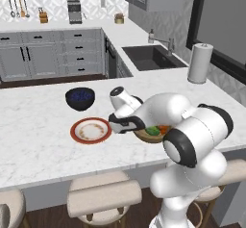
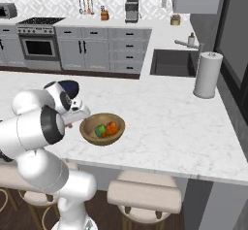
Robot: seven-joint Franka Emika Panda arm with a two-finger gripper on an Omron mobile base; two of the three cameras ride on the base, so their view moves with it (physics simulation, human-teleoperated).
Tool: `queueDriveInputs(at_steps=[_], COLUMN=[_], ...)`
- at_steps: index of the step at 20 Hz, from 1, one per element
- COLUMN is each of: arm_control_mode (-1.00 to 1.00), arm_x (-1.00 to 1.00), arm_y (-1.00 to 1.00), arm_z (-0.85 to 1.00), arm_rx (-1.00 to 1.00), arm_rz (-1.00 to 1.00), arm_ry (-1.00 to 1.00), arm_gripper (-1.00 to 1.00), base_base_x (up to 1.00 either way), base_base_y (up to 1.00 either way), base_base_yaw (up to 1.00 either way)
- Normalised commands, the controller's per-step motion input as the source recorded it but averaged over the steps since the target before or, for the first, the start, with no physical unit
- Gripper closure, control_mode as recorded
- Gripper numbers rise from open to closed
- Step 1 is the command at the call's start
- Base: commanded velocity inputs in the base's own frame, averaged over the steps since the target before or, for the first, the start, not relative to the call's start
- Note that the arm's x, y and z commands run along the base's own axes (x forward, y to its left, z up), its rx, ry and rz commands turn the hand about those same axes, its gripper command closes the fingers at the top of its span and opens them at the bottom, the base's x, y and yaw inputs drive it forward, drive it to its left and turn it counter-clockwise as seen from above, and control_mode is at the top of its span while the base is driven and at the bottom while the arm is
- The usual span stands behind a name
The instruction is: Pick the chicken drumstick and broccoli from their plates and place them in the bowl. Then put the bowl in the fridge.
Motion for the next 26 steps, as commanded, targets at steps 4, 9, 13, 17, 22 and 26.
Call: queueDriveInputs(at_steps=[4,9,13,17,22,26], arm_control_mode=[-1.0,-1.0,-1.0,-1.0,-1.0,-1.0], arm_x=[-0.03,0.03,0.06,0.03,0.03,0.09], arm_y=[-0.3,-0.1,0.01,0.0,-0.17,-0.18], arm_z=[-0.03,-0.06,-0.25,-0.19,-0.18,-0.16], arm_rx=[0.0,0.0,0.0,0.0,0.0,0.0], arm_rz=[-0.01,0.0,0.0,0.0,0.0,0.0], arm_ry=[-0.01,0.0,0.0,0.0,0.0,0.0], arm_gripper=[-1.0,-1.0,-1.0,-1.0,-1.0,1.0], base_base_x=[0.0,0.0,0.0,0.0,0.0,0.0], base_base_y=[0.0,0.0,0.0,0.0,0.0,0.0], base_base_yaw=[0.0,0.0,0.0,0.0,0.0,0.0])
